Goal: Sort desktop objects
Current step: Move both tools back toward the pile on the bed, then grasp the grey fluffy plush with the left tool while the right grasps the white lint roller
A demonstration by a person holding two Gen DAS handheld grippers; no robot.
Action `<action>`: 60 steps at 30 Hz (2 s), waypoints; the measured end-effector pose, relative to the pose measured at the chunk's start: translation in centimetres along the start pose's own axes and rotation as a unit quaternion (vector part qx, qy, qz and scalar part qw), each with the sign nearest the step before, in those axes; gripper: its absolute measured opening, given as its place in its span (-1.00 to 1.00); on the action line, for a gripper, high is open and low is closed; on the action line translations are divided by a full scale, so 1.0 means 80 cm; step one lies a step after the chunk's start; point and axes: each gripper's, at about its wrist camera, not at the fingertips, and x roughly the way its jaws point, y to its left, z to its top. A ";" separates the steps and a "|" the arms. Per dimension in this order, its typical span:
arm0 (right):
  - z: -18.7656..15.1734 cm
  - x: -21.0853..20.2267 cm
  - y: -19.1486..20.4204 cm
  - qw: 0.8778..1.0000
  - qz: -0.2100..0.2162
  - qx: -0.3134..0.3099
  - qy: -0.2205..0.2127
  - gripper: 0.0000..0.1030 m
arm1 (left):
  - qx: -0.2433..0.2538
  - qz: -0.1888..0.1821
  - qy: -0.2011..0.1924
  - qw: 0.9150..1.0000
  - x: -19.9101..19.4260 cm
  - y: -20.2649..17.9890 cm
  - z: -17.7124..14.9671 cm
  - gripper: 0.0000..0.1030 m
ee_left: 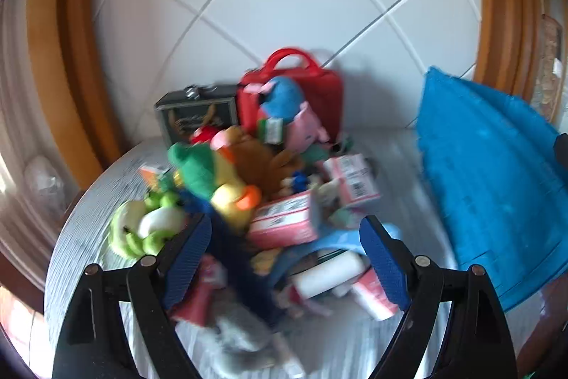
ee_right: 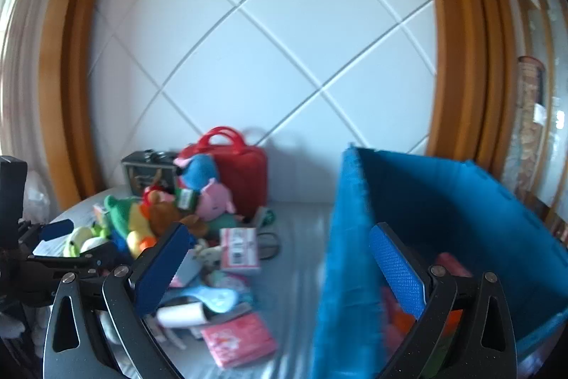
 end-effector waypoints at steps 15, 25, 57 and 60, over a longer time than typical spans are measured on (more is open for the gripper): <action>-0.157 0.130 0.091 0.976 0.065 0.013 0.209 1.00 | -0.064 -0.007 0.141 0.988 0.100 0.113 -0.151 0.67; -0.211 0.145 0.087 0.961 0.075 0.003 0.267 1.00 | -0.079 0.004 0.221 0.972 0.162 0.094 -0.205 0.54; -0.187 0.273 0.131 0.954 0.058 -0.025 0.292 0.71 | -0.098 -0.016 0.240 0.966 0.200 0.151 -0.216 -0.02; -0.191 0.287 0.137 0.946 0.090 -0.024 0.310 0.41 | -0.096 -0.011 0.246 0.964 0.201 0.159 -0.220 -0.01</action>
